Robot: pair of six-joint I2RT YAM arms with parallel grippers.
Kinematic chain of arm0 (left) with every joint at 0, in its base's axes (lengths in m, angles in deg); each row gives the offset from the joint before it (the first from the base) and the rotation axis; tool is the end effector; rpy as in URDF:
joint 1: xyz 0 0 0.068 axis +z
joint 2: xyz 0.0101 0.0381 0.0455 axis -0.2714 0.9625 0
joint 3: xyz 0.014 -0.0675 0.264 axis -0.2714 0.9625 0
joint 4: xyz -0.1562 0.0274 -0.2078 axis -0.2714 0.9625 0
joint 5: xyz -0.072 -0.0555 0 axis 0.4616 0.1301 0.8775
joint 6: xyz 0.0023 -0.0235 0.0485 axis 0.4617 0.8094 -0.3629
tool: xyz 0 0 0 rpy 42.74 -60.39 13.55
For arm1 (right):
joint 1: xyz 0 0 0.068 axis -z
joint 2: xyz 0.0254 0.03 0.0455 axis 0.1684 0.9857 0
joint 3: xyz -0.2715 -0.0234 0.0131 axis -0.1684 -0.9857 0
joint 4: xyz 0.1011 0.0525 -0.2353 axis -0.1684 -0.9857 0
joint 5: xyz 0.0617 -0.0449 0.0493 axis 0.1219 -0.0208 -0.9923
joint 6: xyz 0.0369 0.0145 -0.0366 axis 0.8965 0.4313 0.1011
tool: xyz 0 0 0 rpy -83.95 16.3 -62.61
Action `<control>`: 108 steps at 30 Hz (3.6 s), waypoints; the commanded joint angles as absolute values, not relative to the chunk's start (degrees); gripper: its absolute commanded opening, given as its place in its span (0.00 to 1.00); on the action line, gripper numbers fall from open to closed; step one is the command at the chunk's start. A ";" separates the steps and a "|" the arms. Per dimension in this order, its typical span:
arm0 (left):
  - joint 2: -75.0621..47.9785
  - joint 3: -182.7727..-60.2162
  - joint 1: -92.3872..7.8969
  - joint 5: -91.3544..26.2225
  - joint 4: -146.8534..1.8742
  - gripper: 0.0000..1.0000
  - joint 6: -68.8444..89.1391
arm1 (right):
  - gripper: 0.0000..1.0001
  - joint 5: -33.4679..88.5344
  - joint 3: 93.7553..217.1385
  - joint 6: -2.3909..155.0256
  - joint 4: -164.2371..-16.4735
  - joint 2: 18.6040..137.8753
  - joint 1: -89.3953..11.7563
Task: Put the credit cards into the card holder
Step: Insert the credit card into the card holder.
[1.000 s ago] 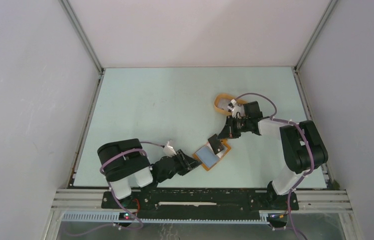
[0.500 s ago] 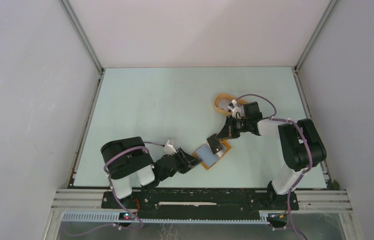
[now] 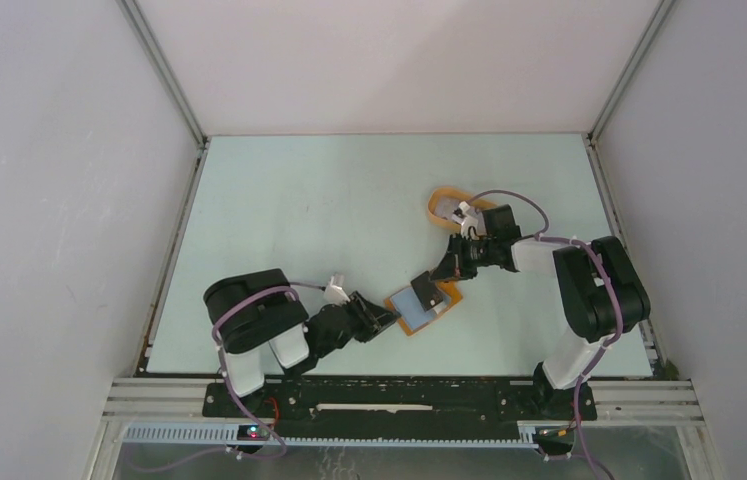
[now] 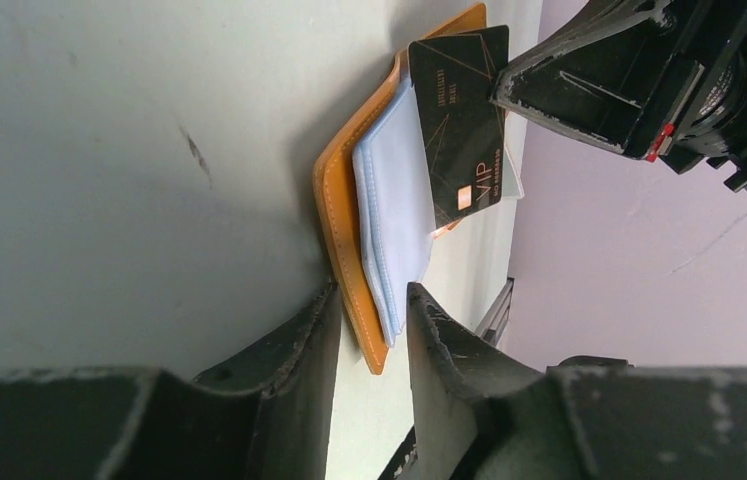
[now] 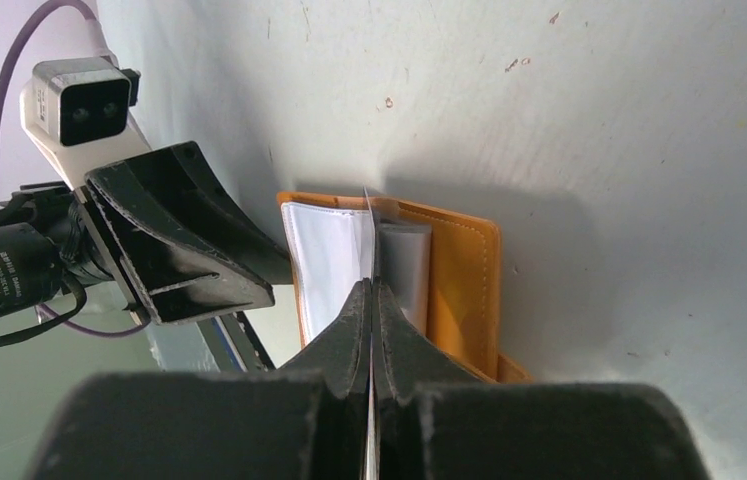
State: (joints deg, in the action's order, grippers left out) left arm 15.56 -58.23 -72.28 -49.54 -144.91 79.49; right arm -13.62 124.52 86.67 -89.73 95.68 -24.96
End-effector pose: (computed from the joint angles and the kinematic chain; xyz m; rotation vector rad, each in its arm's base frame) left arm 0.1280 -0.1837 0.0801 -0.5834 2.1487 -1.3603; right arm 0.2917 0.1074 0.1336 -0.3254 2.4759 1.3013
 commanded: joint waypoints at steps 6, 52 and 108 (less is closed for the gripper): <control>18.06 -59.17 -70.97 -49.59 -140.98 0.36 75.92 | 0.00 -8.02 123.59 85.82 -93.48 93.61 -27.12; 20.39 -59.95 -69.56 -47.82 -144.02 0.33 73.78 | 0.00 -2.92 119.63 94.10 -97.04 89.86 -31.00; 21.90 -58.94 -69.89 -47.38 -150.74 0.21 73.10 | 0.64 3.99 131.92 81.98 -109.38 91.72 -43.69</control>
